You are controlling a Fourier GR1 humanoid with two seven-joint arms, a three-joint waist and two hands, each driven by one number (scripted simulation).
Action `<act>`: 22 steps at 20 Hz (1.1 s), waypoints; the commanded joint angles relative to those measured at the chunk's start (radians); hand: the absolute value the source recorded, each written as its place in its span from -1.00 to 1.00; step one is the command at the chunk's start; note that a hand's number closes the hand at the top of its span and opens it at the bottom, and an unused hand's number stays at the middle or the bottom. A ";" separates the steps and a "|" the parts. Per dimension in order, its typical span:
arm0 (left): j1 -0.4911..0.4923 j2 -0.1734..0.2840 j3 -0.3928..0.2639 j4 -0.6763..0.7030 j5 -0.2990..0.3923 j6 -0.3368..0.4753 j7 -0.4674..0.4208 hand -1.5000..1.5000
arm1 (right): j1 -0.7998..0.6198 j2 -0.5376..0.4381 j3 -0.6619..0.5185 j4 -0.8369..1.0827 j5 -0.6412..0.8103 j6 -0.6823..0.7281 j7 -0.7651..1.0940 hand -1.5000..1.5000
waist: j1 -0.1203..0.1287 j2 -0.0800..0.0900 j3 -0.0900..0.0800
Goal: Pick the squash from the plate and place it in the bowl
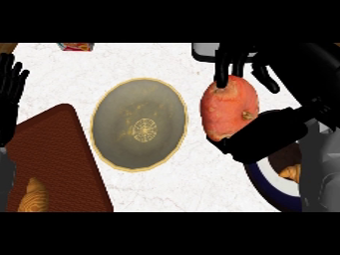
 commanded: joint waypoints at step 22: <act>-0.014 -0.051 -0.030 0.036 -0.041 0.016 -0.055 0.00 | 0.026 0.066 0.554 0.756 0.015 -0.871 -0.106 -1.00 | 0.024 0.008 0.001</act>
